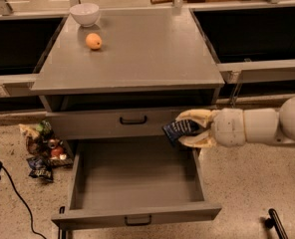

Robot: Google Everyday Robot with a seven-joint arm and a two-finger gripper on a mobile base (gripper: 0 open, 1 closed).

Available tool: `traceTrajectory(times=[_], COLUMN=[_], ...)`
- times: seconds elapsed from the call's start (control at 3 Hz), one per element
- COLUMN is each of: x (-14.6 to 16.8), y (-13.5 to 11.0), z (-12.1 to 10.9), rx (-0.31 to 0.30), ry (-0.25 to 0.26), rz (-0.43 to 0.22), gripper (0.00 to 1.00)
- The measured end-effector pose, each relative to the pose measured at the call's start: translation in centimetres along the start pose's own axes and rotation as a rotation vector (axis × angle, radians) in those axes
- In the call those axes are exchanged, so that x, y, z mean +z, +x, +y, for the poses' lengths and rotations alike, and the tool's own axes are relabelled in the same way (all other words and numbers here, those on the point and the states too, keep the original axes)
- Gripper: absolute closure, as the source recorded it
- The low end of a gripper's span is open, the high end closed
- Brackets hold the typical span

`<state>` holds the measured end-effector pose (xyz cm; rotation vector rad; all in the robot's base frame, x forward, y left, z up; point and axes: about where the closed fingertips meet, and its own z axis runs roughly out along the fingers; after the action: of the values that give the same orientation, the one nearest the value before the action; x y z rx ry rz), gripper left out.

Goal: Pick rxbar blueberry from middle drawer and place on counter

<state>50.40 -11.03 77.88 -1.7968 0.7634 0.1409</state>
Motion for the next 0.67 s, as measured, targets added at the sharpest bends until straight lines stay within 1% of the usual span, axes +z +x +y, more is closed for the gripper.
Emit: traceTrajectory(times=[0.33, 0.67], x=[-1.37, -1.37], y=[-0.53, -0.52], z=[-5.96, -5.98], rx=[-0.112, -0.112], ry=[0.01, 0.01], rz=[0.036, 0.036], gripper=[1.0, 1.0])
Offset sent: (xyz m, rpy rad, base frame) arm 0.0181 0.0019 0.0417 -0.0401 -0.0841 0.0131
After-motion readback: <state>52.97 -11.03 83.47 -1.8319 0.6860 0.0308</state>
